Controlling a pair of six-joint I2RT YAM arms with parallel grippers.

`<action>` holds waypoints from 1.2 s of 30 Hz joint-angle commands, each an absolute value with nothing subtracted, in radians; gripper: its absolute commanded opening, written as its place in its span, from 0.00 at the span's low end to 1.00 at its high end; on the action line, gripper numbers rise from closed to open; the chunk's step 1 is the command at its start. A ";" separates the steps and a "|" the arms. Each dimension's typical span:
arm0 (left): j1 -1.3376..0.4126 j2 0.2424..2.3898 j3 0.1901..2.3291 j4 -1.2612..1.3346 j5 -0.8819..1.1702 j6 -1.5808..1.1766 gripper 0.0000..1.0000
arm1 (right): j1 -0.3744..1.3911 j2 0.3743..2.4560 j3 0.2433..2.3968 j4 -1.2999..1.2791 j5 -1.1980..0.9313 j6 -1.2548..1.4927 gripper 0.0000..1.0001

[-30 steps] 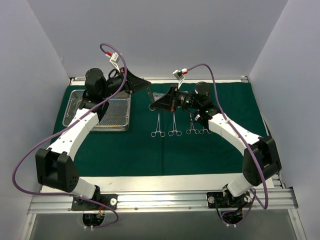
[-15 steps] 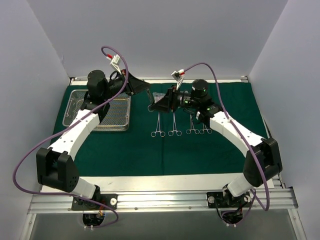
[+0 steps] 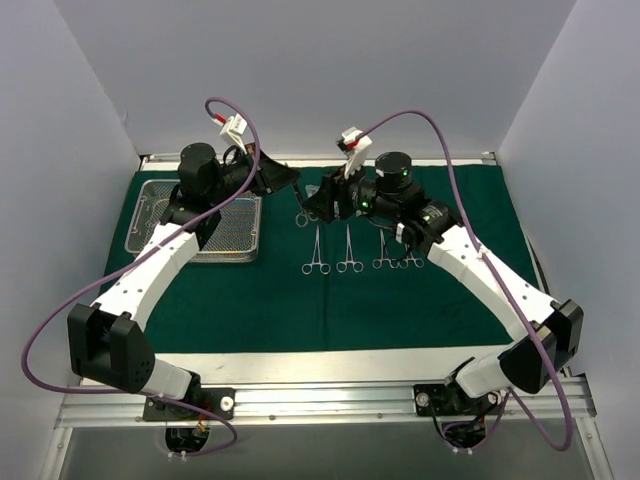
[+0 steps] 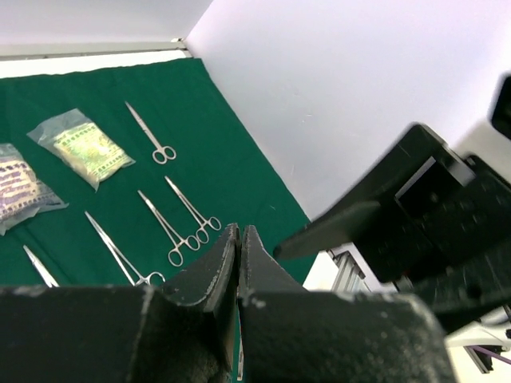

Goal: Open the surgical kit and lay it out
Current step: Place the medical item in the surgical kit.

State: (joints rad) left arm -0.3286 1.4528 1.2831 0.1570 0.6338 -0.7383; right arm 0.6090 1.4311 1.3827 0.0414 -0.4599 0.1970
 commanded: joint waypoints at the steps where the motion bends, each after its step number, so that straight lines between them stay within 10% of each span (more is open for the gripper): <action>1: -0.341 1.416 1.308 0.140 0.586 -0.716 0.02 | 0.644 1.431 1.425 0.005 -0.310 0.132 0.50; 20: -0.385 1.405 1.336 0.054 0.511 -0.678 0.02 | 0.727 1.522 1.451 0.005 -0.304 0.130 0.37; 36: -0.390 1.394 1.341 -0.041 0.436 -0.638 0.10 | 0.785 1.532 1.453 -0.071 -0.161 0.109 0.00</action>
State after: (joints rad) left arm -0.3897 1.4330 1.2839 -0.0231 0.4828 -0.6697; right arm 0.7643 1.5364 1.4139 -0.0547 -0.1844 0.1276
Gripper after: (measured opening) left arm 0.089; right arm 0.076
